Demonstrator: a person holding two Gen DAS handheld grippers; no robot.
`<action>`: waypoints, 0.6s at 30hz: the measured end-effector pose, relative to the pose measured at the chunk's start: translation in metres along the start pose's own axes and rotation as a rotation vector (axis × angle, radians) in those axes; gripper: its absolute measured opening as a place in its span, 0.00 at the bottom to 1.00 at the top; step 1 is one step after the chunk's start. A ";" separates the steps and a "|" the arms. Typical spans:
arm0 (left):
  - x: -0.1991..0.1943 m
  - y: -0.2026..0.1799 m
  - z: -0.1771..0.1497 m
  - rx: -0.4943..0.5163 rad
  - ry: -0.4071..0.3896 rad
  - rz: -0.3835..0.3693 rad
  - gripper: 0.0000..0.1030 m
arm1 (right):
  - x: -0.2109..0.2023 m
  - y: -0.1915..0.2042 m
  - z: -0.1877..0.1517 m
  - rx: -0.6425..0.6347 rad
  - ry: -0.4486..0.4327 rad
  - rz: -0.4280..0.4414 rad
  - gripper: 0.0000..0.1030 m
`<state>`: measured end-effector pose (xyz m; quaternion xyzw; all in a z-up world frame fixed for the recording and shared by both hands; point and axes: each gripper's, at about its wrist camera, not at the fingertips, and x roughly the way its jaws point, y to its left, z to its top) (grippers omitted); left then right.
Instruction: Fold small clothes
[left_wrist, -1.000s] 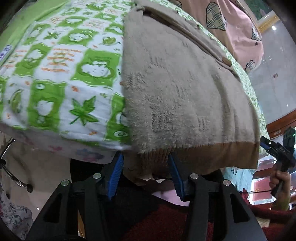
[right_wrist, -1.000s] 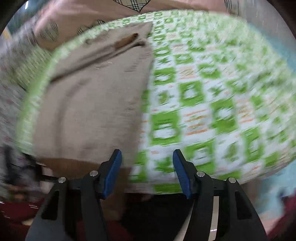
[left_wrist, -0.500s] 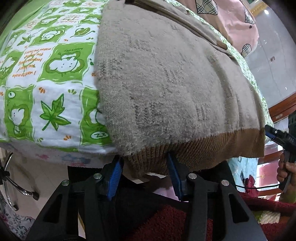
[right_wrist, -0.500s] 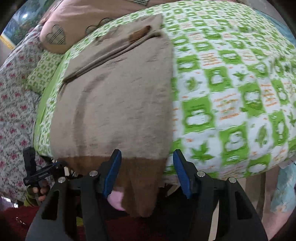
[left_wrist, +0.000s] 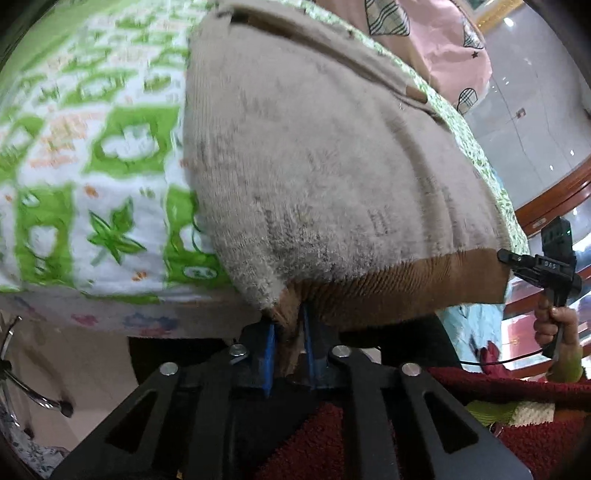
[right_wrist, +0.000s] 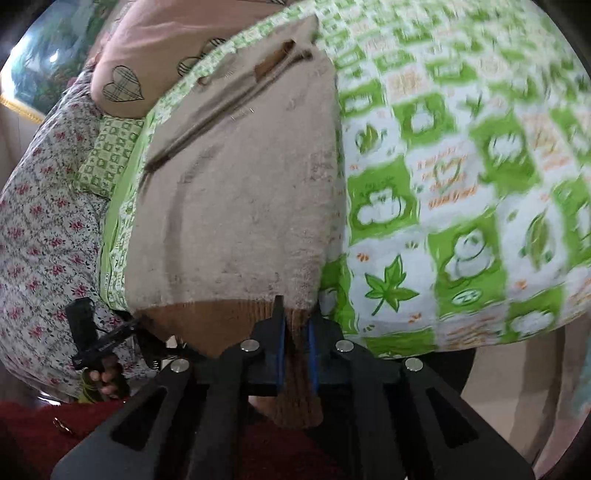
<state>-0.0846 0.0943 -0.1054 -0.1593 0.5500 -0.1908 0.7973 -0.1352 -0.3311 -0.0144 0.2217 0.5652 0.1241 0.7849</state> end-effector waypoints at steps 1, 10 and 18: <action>0.004 0.001 0.000 -0.006 0.010 -0.014 0.20 | 0.002 0.001 -0.001 -0.012 0.001 -0.004 0.15; -0.045 -0.019 -0.003 0.066 -0.175 -0.097 0.05 | -0.016 0.012 -0.002 -0.080 -0.033 0.053 0.09; -0.114 -0.033 0.032 0.059 -0.382 -0.143 0.05 | -0.044 0.032 0.030 -0.110 -0.199 0.288 0.09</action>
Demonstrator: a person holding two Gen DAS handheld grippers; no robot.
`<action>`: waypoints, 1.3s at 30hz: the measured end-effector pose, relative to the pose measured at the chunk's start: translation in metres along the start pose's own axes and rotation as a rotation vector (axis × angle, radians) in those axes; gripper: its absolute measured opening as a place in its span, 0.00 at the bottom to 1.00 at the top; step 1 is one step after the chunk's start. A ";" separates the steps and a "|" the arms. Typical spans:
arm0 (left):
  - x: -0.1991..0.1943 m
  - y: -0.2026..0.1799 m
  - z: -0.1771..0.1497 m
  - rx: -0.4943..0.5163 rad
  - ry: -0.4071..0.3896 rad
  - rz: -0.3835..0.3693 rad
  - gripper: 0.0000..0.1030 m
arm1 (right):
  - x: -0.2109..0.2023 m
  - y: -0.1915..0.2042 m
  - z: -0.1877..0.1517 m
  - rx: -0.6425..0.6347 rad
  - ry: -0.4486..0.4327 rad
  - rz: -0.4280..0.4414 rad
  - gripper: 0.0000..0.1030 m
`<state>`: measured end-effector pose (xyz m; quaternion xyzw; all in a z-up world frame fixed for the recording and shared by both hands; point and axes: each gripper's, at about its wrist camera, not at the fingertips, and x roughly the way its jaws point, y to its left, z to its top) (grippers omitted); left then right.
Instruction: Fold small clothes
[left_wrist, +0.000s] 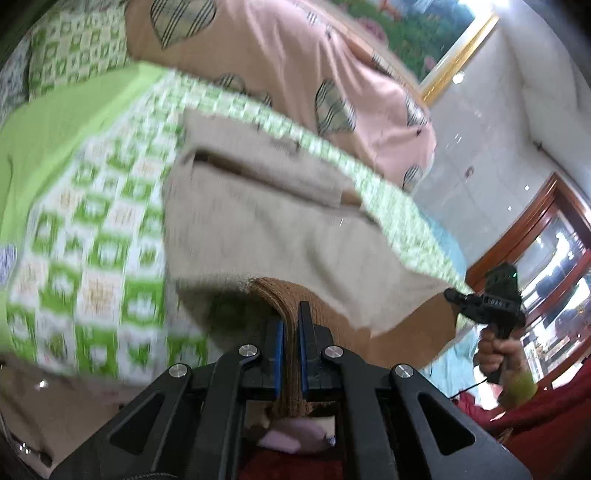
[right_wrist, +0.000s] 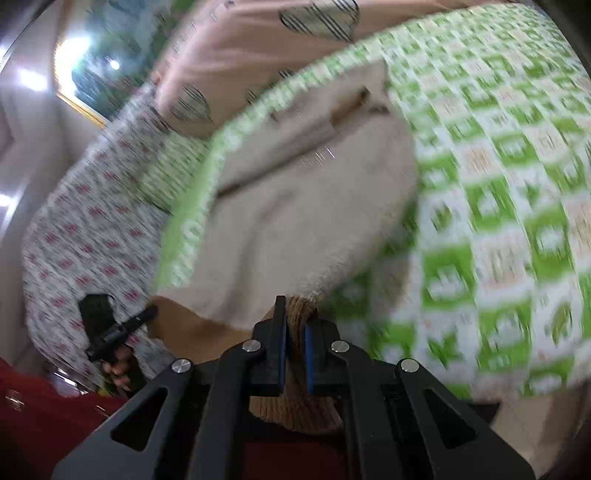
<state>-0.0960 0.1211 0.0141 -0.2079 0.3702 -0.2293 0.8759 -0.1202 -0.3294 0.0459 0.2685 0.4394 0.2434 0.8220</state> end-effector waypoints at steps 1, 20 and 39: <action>-0.001 -0.003 0.009 0.004 -0.016 -0.008 0.05 | 0.000 0.005 0.006 -0.009 -0.019 0.011 0.09; 0.137 0.034 0.215 0.019 -0.192 0.045 0.04 | 0.094 -0.035 0.219 0.029 -0.220 0.019 0.09; 0.250 0.111 0.262 -0.083 -0.022 0.208 0.20 | 0.179 -0.102 0.266 0.160 -0.140 -0.180 0.17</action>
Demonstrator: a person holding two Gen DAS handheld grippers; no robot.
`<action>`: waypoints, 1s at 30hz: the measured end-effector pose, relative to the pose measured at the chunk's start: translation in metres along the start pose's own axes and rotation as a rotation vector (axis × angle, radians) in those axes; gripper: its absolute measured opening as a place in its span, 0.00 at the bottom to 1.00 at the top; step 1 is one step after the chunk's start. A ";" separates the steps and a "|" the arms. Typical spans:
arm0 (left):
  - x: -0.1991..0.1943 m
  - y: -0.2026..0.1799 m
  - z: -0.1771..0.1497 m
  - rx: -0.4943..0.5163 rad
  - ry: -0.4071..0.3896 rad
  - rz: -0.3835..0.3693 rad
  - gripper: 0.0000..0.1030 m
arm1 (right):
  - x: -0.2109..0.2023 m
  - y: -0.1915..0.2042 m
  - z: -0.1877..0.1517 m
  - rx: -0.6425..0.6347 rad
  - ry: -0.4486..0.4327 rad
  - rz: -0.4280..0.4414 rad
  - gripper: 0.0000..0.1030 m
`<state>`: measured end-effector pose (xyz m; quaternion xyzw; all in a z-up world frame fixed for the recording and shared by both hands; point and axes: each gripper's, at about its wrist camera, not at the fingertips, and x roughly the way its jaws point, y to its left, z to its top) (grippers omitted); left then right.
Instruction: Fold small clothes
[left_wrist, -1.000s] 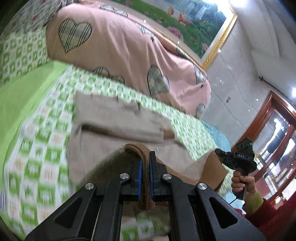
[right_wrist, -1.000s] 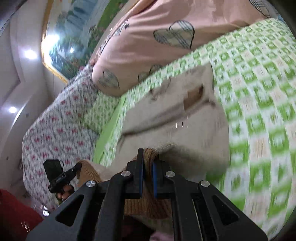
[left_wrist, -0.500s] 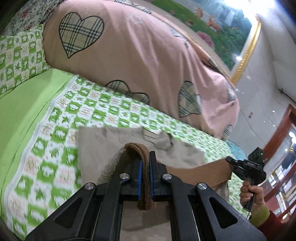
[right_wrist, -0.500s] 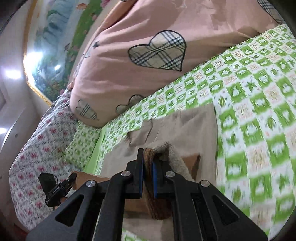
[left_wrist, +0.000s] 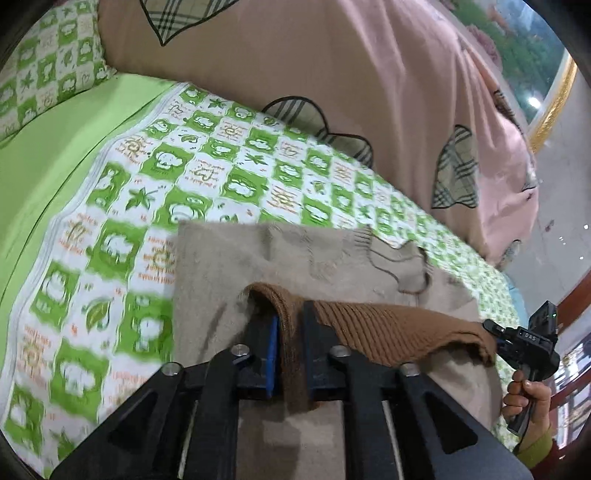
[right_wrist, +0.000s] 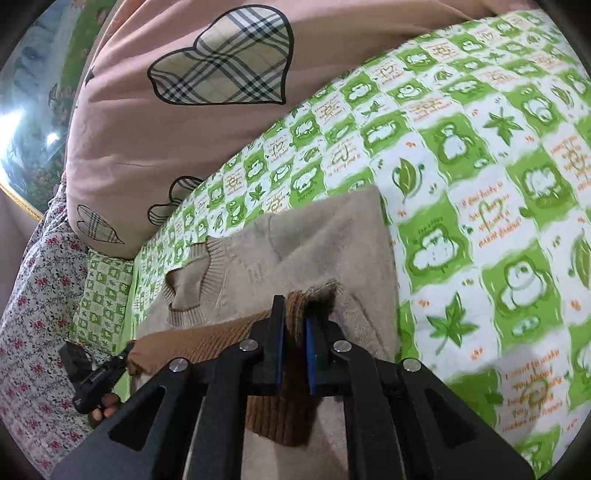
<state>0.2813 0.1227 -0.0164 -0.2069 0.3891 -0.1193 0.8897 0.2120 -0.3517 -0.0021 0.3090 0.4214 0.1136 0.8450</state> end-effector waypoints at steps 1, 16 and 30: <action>-0.007 -0.004 -0.006 0.009 0.004 -0.006 0.29 | -0.010 0.004 -0.003 -0.018 -0.023 -0.014 0.24; 0.026 -0.078 -0.063 0.232 0.209 -0.089 0.32 | 0.051 0.093 -0.075 -0.533 0.326 0.018 0.35; -0.010 -0.006 -0.012 0.068 0.041 0.098 0.37 | 0.009 0.024 0.005 -0.218 -0.031 -0.166 0.36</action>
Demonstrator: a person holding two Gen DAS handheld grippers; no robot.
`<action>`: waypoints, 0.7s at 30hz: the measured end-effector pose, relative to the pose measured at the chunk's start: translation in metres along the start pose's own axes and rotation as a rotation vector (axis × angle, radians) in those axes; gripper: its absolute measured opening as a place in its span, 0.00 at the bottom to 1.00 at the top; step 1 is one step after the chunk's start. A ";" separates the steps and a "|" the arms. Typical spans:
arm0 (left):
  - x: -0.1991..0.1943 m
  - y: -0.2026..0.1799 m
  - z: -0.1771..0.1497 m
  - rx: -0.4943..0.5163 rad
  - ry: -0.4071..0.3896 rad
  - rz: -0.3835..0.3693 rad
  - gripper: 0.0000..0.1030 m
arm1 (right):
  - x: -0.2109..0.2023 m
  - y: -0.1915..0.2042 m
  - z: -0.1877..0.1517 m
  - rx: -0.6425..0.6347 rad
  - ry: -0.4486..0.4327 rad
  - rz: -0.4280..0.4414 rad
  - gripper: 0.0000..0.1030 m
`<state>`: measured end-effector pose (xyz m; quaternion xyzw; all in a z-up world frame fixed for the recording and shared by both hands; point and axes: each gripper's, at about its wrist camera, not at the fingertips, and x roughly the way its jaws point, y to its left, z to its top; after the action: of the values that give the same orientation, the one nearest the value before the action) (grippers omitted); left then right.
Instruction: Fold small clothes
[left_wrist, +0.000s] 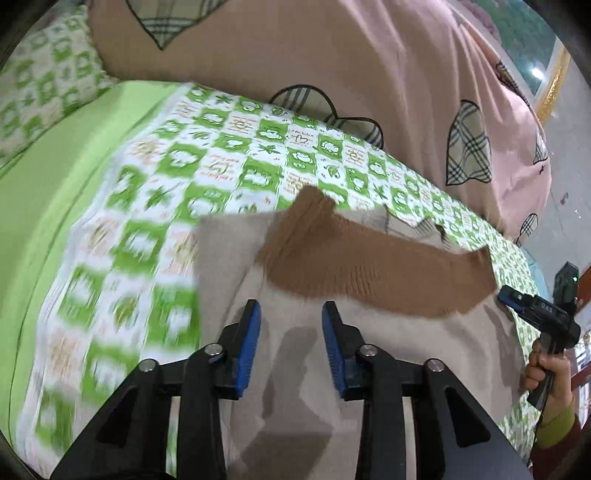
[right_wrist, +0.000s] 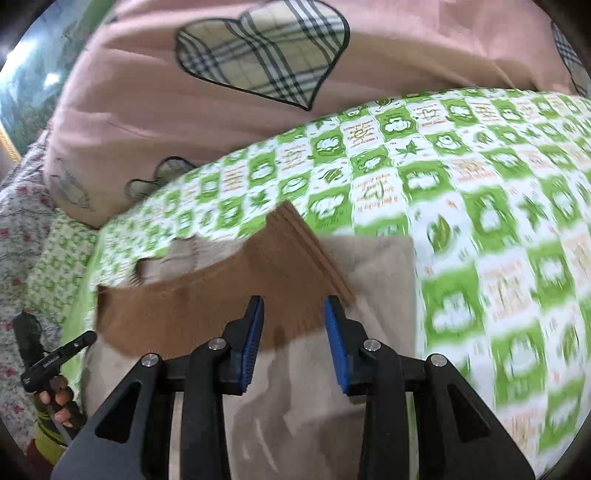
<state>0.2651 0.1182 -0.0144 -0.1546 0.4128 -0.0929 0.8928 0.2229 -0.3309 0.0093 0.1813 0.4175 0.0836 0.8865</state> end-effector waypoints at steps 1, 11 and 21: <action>-0.011 -0.003 -0.010 -0.011 -0.005 -0.019 0.38 | -0.008 0.002 -0.008 -0.007 -0.004 0.008 0.37; -0.083 -0.029 -0.139 -0.189 0.075 -0.168 0.43 | -0.065 0.036 -0.113 -0.011 0.025 0.089 0.44; -0.073 -0.017 -0.179 -0.425 0.072 -0.271 0.65 | -0.083 0.044 -0.168 0.051 0.068 0.122 0.47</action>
<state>0.0805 0.0881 -0.0663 -0.3892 0.4301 -0.1284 0.8044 0.0409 -0.2734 -0.0128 0.2258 0.4376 0.1331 0.8601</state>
